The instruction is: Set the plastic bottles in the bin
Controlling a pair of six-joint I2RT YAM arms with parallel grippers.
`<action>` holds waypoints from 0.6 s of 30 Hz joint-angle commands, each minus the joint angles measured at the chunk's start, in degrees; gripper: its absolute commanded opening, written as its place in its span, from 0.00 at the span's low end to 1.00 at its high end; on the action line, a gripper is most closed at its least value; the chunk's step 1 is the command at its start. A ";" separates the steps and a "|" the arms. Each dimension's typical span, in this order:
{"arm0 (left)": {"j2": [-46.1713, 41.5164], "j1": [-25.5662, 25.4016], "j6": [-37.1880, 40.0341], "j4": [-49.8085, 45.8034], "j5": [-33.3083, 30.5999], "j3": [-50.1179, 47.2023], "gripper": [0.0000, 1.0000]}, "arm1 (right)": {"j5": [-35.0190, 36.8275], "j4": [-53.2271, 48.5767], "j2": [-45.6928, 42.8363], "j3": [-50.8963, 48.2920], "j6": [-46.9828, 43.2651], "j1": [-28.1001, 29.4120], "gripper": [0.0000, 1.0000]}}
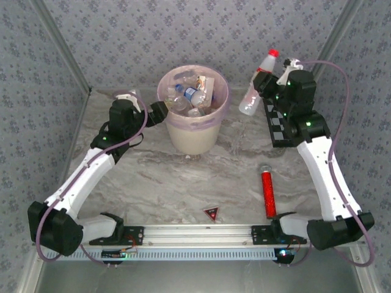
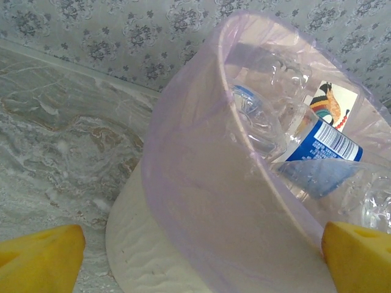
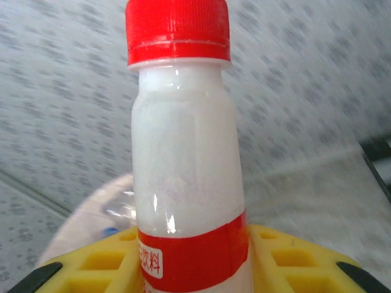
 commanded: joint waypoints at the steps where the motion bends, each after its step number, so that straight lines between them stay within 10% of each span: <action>1: 0.64 0.25 0.10 2.10 1.92 0.87 0.99 | 6.83 8.50 3.65 1.97 -7.03 3.58 0.33; 18: -0.34 0.26 -0.44 2.71 2.33 -2.06 0.99 | 5.29 15.22 24.62 11.45 -21.75 14.31 0.32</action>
